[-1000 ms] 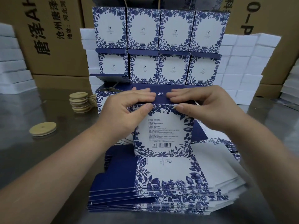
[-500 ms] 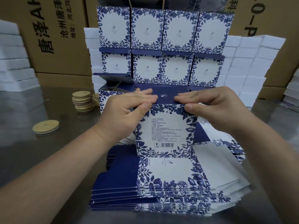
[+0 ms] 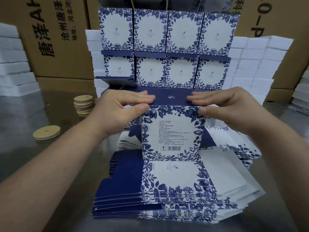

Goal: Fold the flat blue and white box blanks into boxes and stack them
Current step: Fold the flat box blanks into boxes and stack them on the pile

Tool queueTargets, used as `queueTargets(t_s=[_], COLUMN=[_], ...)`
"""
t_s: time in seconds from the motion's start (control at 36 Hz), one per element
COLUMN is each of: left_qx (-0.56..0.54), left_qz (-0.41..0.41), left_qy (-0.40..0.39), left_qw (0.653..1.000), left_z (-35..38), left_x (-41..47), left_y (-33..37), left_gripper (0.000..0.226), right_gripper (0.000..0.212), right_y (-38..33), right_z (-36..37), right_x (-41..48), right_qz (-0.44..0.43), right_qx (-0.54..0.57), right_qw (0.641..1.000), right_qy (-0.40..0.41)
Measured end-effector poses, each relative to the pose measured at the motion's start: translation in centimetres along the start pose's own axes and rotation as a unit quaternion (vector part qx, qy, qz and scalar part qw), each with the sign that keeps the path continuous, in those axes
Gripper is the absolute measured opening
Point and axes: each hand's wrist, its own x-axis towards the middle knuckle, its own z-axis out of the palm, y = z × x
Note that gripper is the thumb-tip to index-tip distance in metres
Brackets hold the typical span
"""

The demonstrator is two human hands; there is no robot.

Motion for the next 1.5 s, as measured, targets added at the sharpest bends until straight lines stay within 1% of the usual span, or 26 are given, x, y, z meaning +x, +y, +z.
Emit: queueTargets(t_s=[0.08, 0.17, 0.22, 0.31, 0.36, 0.42, 0.47, 0.56, 0.58, 0.61, 0.64, 0.67, 0.72, 0.81, 0.97, 1.06, 1.08, 1.11, 1.17, 1.25, 1.31, 1.33, 1.42, 1.47, 1.5], left_qx=[0.007, 0.018, 0.02, 0.021, 0.016, 0.007, -0.008, -0.026, -0.028, -0.031, -0.035, -0.038, -0.042, -0.033, 0.042, 0.034, 0.026, 0.017, 0.008, 0.004, 0.03, 0.056, 0.153, 0.208, 0.203], left_qz=[-0.001, -0.006, -0.01, -0.011, -0.012, -0.011, -0.013, -0.011, -0.009, -0.008, -0.006, -0.003, 0.002, 0.009, 0.022, 0.022, 0.022, 0.022, 0.022, 0.014, 0.007, 0.005, -0.028, -0.088, -0.126], left_qy=[0.004, -0.005, -0.009, -0.01, -0.011, -0.011, -0.006, -0.005, -0.009, -0.012, -0.013, -0.013, -0.009, 0.001, 0.088, 0.093, 0.09, 0.085, 0.074, 0.066, 0.083, 0.1, 0.163, 0.185, 0.187], left_qw=[1.0, 1.0, 1.0, 1.0, 1.0, 1.0, 1.0, 1.0, 1.0, 0.999, 0.999, 0.999, 0.999, 0.999, 0.995, 0.995, 0.995, 0.996, 0.997, 0.998, 0.996, 0.993, 0.974, 0.956, 0.953], left_z=[0.1, -0.1, -0.2, -0.3, -0.3, -0.3, -0.4, -0.4, -0.3, -0.2, -0.1, 0.0, 0.1, 0.2, 0.5, 0.6, 0.6, 0.6, 0.7, 0.9, 0.9, 0.9, 0.6, 0.3, 0.1], left_x=[0.1, 0.2, 0.2, 0.2, 0.2, 0.2, 0.2, 0.2, 0.2, 0.2, 0.2, 0.2, 0.1, 0.1, 0.5, 0.5, 0.5, 0.5, 0.4, 0.5, 0.5, 0.6, 0.9, 1.0, 1.2], left_y=[0.2, 0.3, 0.3, 0.5, 0.6, 0.7, 0.7, 0.7, 0.8, 0.9, 1.0, 1.0, 1.0, 0.9, -0.1, -0.3, -0.4, -0.4, -0.4, -0.6, -0.7, -0.8, -1.3, -1.7, -1.9], left_gripper=[0.039, 0.038, 0.037, 0.038, 0.038, 0.038, 0.037, 0.036, 0.036, 0.037, 0.037, 0.038, 0.038, 0.037, 0.032, 0.033, 0.034, 0.035, 0.038, 0.039, 0.037, 0.034, 0.024, 0.012, 0.007], right_gripper=[0.018, 0.029, 0.032, 0.03, 0.025, 0.02, 0.018, 0.018, 0.017, 0.015, 0.017, 0.022, 0.031, 0.036, 0.036, 0.029, 0.029, 0.031, 0.034, 0.044, 0.052, 0.05, 0.04, 0.032, 0.034], right_y=[0.0, -0.1, -0.2, -0.1, 0.0, 0.1, 0.3, 0.7, 1.1, 1.6, 2.1, 2.5, 3.1, 3.3, 2.8, 2.9, 3.0, 3.2, 3.5, 3.8, 3.8, 3.7, 3.5, 3.3, 3.1], right_z=[0.0, 0.2, 0.4, 0.4, 0.4, 0.1, -0.4, -1.3, -1.4, -1.4, -1.4, -1.2, -0.7, 0.1, 0.1, 0.4, 0.5, 0.5, 0.7, 0.9, 0.9, 0.9, 0.9, 0.8, 0.7], right_x=[0.0, -0.1, -0.1, -0.2, -0.1, 0.0, 0.3, 0.9, 1.1, 1.2, 1.3, 1.4, 1.5, 1.5, 1.7, 1.8, 1.7, 1.7, 1.6, 1.3, 1.2, 1.2, 1.4, 1.4, 1.3], right_qz=[-0.003, -0.008, -0.01, -0.014, -0.013, -0.007, -0.001, 0.03, 0.056, 0.094, 0.139, 0.179, 0.233, 0.263, 0.248, 0.241, 0.242, 0.243, 0.241, 0.213, 0.199, 0.197, 0.208, 0.213, 0.207], right_qx=[0.0, -0.015, -0.017, -0.021, -0.005, 0.038, 0.063, 0.15, 0.149, 0.12, 0.091, 0.082, 0.108, 0.125, 0.103, 0.058, 0.052, 0.055, 0.083, 0.132, 0.153, 0.164, 0.165, 0.16, 0.163], right_qw=[1.0, 1.0, 1.0, 1.0, 1.0, 0.998, 0.99, 0.965, 0.956, 0.95, 0.944, 0.94, 0.935, 0.94, 0.95, 0.946, 0.944, 0.945, 0.951, 0.959, 0.959, 0.957, 0.956, 0.959, 0.962], right_qy=[0.004, 0.012, 0.018, 0.014, 0.014, 0.052, 0.125, 0.215, 0.247, 0.274, 0.284, 0.278, 0.244, 0.179, 0.159, 0.208, 0.218, 0.214, 0.177, 0.135, 0.134, 0.135, 0.124, 0.097, 0.075])
